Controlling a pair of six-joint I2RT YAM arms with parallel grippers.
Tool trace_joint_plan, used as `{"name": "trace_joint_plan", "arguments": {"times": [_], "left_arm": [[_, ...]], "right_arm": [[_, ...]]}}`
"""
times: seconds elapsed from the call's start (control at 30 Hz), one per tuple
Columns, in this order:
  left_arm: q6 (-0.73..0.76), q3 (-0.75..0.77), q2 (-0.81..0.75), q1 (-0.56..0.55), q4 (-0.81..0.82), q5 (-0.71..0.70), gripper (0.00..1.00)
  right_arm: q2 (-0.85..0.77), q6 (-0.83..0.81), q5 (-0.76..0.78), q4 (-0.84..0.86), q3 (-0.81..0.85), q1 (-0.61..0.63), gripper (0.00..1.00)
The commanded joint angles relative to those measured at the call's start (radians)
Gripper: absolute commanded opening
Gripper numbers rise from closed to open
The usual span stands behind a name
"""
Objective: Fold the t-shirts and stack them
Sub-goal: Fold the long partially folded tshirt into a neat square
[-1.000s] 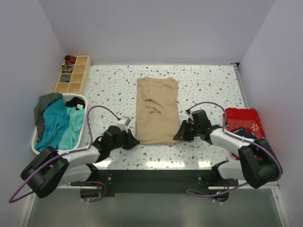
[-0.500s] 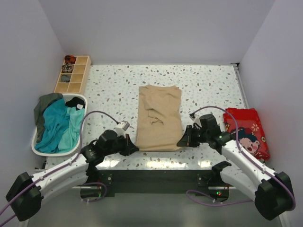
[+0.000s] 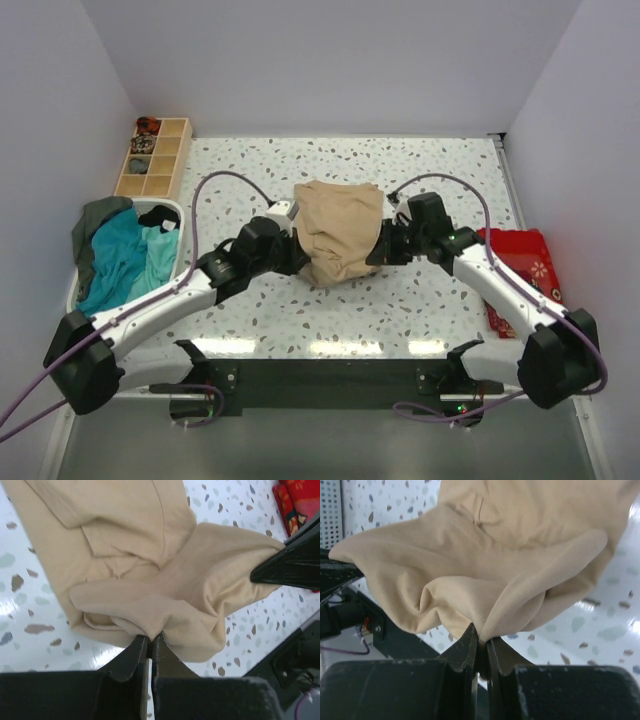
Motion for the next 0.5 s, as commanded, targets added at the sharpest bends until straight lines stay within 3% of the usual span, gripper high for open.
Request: {"name": "trace_joint_plan", "arguments": {"times": [0.0, 0.3, 0.47], "left_arm": [[0.112, 0.145, 0.148, 0.051, 0.062, -0.071, 0.00], [0.210, 0.352, 0.432, 0.250, 0.213, 0.042, 0.00], [0.231, 0.539, 0.659, 0.329, 0.342, 0.125, 0.00]], "right_arm": [[0.157, -0.093, 0.064, 0.038, 0.167, -0.024, 0.09], [0.526, -0.108, -0.005, 0.110, 0.472, -0.142, 0.09], [0.760, -0.114, -0.019, 0.113, 0.744, -0.177, 0.06]]}}
